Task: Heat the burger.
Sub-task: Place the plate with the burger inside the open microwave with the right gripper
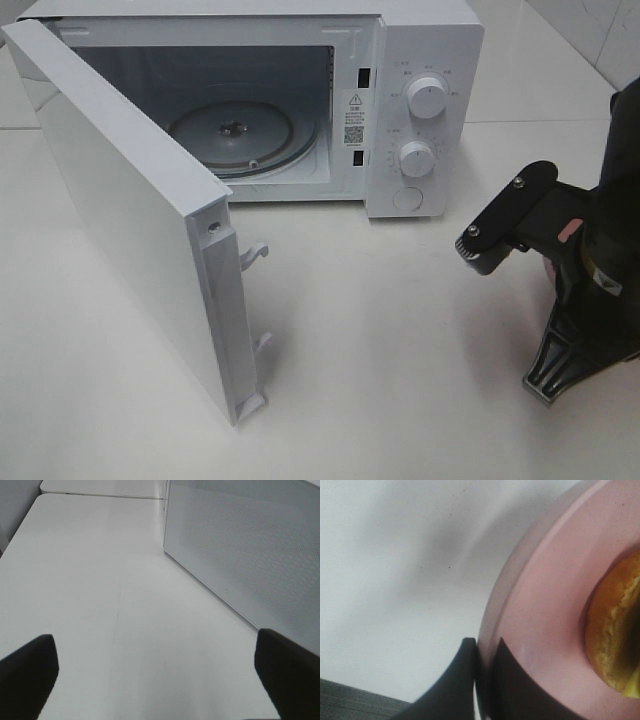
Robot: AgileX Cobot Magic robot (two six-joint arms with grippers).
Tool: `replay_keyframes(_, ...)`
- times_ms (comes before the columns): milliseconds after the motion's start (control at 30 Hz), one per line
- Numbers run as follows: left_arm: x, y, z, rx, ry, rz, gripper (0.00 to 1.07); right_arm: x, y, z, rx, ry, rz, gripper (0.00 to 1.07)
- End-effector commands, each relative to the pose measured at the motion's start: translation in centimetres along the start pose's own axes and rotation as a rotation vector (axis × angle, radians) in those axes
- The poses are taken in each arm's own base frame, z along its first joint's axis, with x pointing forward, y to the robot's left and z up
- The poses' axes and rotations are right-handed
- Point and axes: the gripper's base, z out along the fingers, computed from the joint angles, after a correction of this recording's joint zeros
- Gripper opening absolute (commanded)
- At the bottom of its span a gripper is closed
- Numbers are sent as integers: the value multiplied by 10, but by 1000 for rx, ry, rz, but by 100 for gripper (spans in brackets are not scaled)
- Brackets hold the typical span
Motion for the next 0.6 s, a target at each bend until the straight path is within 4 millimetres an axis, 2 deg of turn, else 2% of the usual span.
replay_keyframes(33, 0, 0, 0, 8, -5, 1, 102, 5, 7, -2, 56, -32, -130, 1)
replay_keyframes(133, 0, 0, 0, 8, -5, 1, 102, 5, 10, -3, 52, -42, -151, 1)
replay_keyframes(200, 0, 0, 0, 8, -5, 1, 102, 6, 19, -7, 53, -70, -240, 1)
replay_keyframes(300, 0, 0, 0, 8, -5, 1, 102, 7, 22, -9, 53, -77, -269, 1)
replay_keyframes(367, 0, 0, 0, 8, -5, 1, 102, 6, 27, -12, 62, -107, -352, 1)
replay_keyframes(600, 0, 0, 0, 8, -5, 1, 102, 1, 28, -13, 75, -162, -399, 1)
